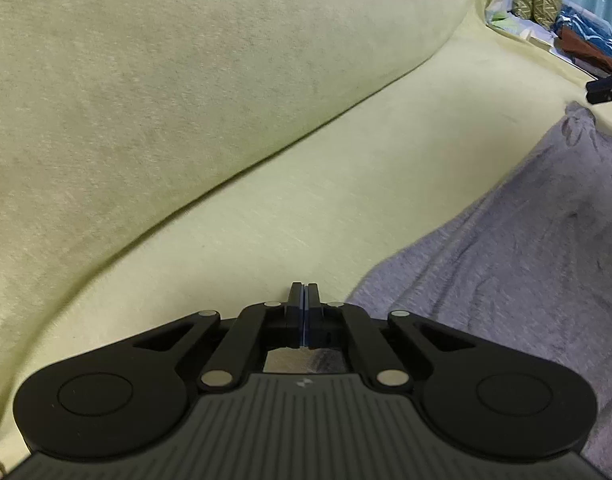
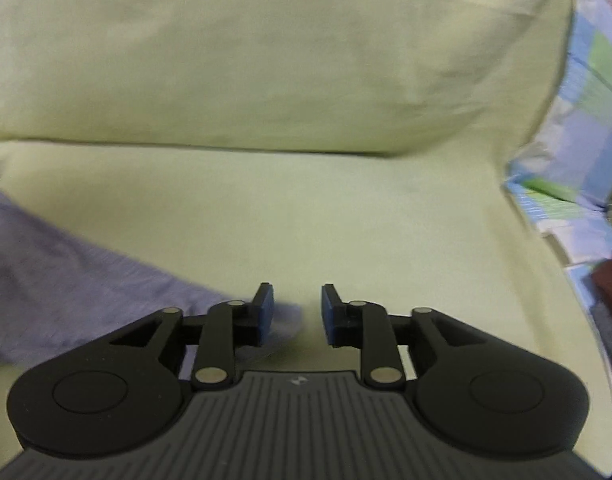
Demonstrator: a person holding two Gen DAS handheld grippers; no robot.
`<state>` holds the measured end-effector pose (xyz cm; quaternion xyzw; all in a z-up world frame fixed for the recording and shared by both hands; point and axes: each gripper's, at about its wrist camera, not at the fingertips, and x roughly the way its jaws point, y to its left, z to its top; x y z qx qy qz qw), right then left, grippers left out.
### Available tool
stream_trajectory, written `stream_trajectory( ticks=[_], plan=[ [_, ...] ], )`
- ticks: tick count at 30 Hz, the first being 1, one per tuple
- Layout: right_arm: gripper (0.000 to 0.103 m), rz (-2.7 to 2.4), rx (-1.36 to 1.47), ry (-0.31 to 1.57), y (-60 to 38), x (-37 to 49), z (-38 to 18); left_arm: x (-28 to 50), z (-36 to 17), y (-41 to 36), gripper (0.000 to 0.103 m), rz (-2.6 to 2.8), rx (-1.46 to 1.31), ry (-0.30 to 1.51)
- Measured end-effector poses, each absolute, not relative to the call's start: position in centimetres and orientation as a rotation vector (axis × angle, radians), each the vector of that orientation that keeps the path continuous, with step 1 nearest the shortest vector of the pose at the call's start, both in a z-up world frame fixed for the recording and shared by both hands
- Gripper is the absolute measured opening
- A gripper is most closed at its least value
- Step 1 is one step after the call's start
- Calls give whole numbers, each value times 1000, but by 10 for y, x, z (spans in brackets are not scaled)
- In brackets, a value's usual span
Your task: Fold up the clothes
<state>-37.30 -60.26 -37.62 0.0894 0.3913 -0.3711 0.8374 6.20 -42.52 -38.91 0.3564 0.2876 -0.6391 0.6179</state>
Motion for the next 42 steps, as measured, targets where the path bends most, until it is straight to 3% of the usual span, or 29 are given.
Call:
stream_trajectory(
  ticks=[1, 2, 3, 4, 5, 7, 8, 9, 16, 21, 31, 33, 34, 35, 42],
  plan=[
    [27, -769, 181, 843, -601, -371, -380, 61, -388, -424, 0, -1489, 809, 665],
    [27, -754, 173, 858, -600, -369, -384, 59, -389, -424, 12, -1511, 812, 669],
    [27, -743, 168, 871, -600, -366, -387, 58, -389, -425, 34, -1533, 817, 673],
    [27, -731, 163, 883, -601, -364, -390, 56, -389, -425, 42, -1555, 821, 676],
    [26, -720, 158, 895, -601, -361, -394, 56, -389, -426, 43, -1564, 836, 680],
    [6, -704, 126, 917, -604, -353, -398, 55, -392, -428, 40, -1582, 858, 681],
    [1, -696, 109, 934, -605, -347, -398, 57, -392, -427, 26, -1584, 856, 686],
    [1, -701, 96, 935, -605, -343, -396, 56, -391, -428, 0, -1592, 856, 690],
    [2, -735, 160, 845, -636, -325, -387, 61, -398, -420, 1, -1475, 809, 613],
    [22, -853, 213, 751, -628, -353, -370, 53, -401, -419, 1, -1429, 799, 576],
    [26, -740, 339, 784, -602, -395, -388, 66, -400, -398, 1, -1364, 762, 570],
    [20, -721, 353, 800, -605, -391, -394, 69, -398, -396, 1, -1355, 772, 571],
    [5, -716, 368, 802, -608, -389, -395, 69, -398, -396, 1, -1353, 775, 571],
    [1, -721, 366, 814, -605, -389, -394, 69, -398, -397, 1, -1348, 780, 568],
    [0, -763, 370, 848, -575, -432, -386, 67, -400, -400, 1, -1335, 766, 578]
  ],
)
